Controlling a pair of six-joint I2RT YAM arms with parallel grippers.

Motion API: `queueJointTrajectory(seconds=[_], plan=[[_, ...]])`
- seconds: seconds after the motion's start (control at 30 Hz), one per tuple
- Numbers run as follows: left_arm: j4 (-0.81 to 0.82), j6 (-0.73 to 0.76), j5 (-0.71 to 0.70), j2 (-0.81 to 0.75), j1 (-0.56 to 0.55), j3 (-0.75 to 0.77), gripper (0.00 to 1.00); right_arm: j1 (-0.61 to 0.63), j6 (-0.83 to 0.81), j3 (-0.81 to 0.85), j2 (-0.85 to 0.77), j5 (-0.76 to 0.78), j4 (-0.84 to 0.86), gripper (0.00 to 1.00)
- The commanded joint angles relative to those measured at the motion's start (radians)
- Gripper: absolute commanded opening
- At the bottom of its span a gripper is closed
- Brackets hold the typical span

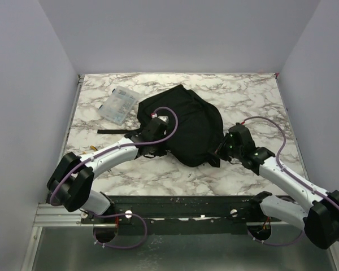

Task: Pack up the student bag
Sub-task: Zip the student bag at the center of the board.

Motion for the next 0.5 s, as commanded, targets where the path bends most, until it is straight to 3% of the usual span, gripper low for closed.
queueJointTrajectory(seconds=[0.0, 0.3, 0.43, 0.47], plan=[[-0.007, -0.027, -0.150, 0.001, 0.094, -0.005, 0.00, -0.039, 0.001, -0.039, -0.092, 0.093, -0.052, 0.00], [-0.040, -0.015, -0.206, 0.021, 0.128, 0.071, 0.00, -0.047, -0.080, -0.042, -0.151, 0.095, -0.076, 0.01], [-0.154, -0.016, -0.124, -0.014, 0.141, 0.127, 0.00, -0.047, -0.194, 0.038, -0.173, 0.090, -0.147, 0.41], [-0.147, -0.014, -0.085, -0.050, 0.141, 0.113, 0.08, -0.048, -0.225, 0.063, -0.192, 0.096, -0.164, 0.50]])
